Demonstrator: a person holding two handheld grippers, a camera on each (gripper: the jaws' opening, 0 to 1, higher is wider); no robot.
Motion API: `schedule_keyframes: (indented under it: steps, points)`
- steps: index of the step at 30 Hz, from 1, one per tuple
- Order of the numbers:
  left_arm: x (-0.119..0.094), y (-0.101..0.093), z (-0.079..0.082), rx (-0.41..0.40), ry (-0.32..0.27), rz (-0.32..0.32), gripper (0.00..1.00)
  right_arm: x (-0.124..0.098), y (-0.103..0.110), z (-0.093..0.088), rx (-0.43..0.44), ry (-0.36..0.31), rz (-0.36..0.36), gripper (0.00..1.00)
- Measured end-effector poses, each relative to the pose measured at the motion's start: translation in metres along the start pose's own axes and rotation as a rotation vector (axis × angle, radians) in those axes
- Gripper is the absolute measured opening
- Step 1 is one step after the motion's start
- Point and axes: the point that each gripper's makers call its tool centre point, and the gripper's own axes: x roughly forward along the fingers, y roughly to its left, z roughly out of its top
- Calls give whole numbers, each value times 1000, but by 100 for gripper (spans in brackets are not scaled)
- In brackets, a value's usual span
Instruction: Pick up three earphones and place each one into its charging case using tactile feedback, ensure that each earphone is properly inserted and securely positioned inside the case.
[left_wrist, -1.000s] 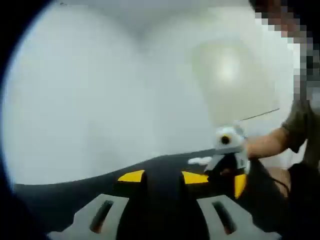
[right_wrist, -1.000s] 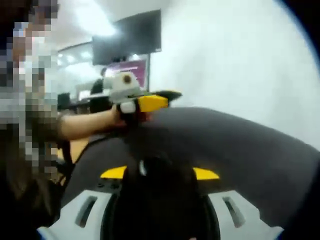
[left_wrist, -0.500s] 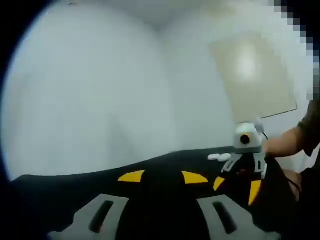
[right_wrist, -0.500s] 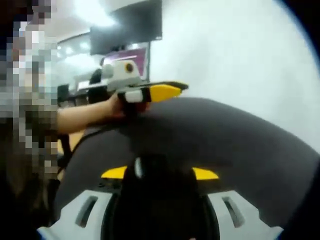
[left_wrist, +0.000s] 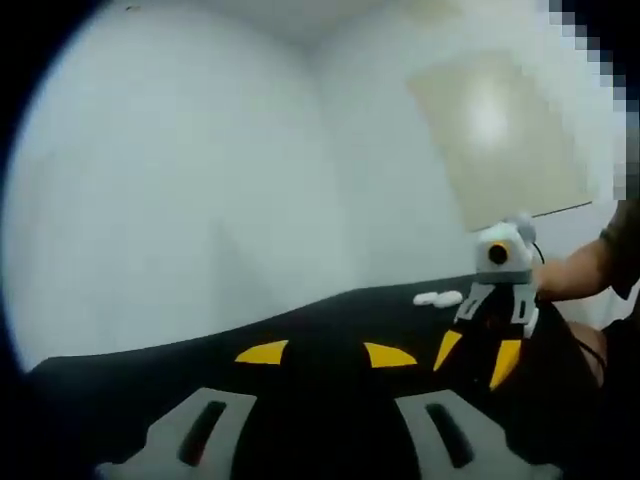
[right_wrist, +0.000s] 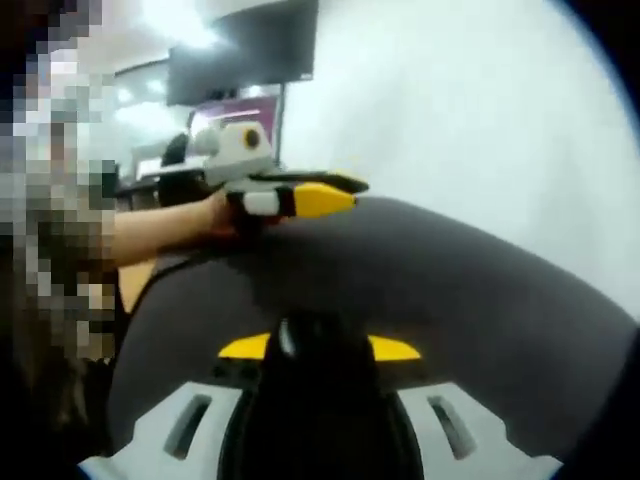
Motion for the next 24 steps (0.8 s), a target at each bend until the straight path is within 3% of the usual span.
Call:
schedule_keyframes:
  steps: [2, 8, 11, 14, 18, 21, 22, 24]
  points:
    - [-1, 0, 4, 8, -15, 0, 25, -10, -6, 3, 2, -15, -39, 36]
    - [-1, 6, 9, -4, -36, 17, 25, -75, -47, -6, -53, 36, -310, 36]
    - [1, 3, 7, 17, -24, 10, 25, -112, -79, -20, -7, 56, -469, 36]
    - [3, 2, 1, 43, 4, 5, 25, -139, -106, -35, 131, 50, -590, 36]
    - [4, 0, -6, 71, 38, -7, 25, -139, -110, -43, 165, 41, -589, 36]
    - [3, -2, -10, 88, 58, -17, 25, -124, -103, -57, 179, 102, -534, 37]
    - [3, -2, -11, 91, 62, -20, 25, -123, -106, -48, 183, 46, -549, 37]
    - [2, -3, -14, 94, 73, -28, 25, -122, -106, -49, 168, 80, -540, 37]
